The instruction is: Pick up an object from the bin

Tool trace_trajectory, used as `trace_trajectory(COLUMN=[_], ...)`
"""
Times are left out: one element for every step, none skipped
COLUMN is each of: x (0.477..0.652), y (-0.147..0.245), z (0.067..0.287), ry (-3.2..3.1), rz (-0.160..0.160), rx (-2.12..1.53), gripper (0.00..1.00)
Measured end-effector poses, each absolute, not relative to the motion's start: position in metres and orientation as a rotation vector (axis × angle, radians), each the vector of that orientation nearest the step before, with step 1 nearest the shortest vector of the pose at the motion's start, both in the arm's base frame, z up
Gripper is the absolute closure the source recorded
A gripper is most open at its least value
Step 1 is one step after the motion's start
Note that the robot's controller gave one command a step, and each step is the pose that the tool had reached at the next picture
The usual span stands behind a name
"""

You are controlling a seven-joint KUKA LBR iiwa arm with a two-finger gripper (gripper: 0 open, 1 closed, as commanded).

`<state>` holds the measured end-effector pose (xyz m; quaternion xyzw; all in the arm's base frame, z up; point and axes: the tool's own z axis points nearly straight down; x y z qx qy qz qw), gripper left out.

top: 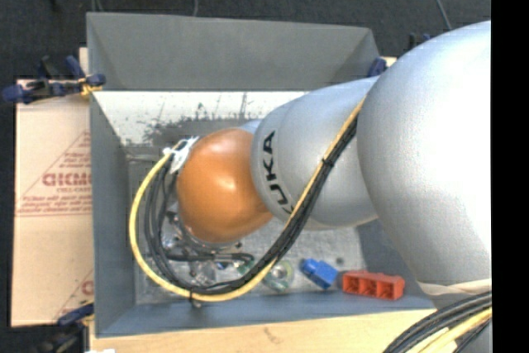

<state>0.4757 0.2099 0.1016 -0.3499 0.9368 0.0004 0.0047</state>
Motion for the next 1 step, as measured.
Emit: trace_trajectory(x=[0.4859], y=[0.2308], z=[0.0866], ry=[2.617], rz=[-0.002], rx=[-1.685], gripper=[0.0])
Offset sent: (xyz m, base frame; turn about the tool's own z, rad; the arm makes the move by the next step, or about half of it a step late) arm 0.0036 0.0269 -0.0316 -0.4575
